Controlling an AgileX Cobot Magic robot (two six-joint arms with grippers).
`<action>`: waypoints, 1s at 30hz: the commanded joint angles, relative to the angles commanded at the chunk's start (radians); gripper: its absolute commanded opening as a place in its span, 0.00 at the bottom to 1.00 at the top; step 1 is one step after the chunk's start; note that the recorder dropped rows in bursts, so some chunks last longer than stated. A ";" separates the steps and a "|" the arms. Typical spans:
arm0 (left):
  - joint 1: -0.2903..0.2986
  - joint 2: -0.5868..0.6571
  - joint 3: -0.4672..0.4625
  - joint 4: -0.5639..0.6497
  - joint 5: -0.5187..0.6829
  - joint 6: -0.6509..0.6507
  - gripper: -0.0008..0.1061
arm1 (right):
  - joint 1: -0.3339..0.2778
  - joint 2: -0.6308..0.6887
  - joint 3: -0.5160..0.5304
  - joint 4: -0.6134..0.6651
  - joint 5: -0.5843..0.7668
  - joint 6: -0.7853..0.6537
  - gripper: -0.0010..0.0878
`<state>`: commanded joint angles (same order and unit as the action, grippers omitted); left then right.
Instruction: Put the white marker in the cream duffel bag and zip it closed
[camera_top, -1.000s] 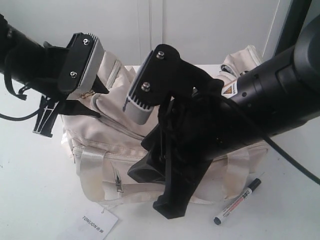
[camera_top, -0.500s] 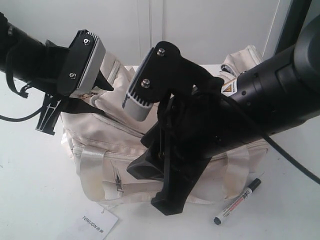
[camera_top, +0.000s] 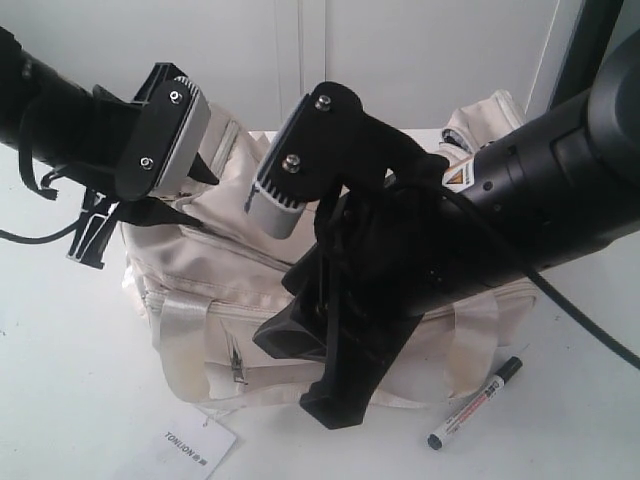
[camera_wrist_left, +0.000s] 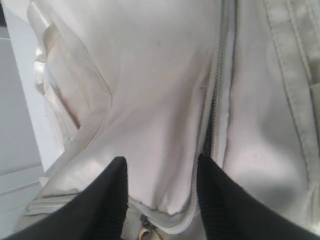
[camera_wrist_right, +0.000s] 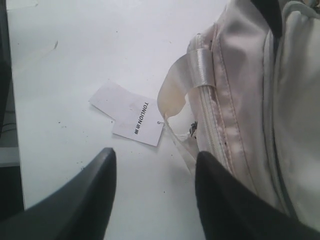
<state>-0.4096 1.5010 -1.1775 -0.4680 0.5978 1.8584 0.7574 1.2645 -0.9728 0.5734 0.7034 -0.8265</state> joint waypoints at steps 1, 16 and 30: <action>0.000 0.000 0.000 0.000 0.000 0.000 0.45 | 0.000 0.000 0.000 0.000 0.000 0.000 0.54; 0.000 0.007 0.000 -0.049 -0.056 -0.004 0.01 | 0.000 0.000 0.000 0.000 -0.002 0.000 0.54; 0.000 0.007 0.000 -0.148 -0.136 -0.501 0.01 | 0.000 0.000 0.000 0.000 -0.002 0.000 0.54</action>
<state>-0.4096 1.5077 -1.1775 -0.6157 0.4615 1.3575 0.7574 1.2645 -0.9728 0.5734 0.7014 -0.8265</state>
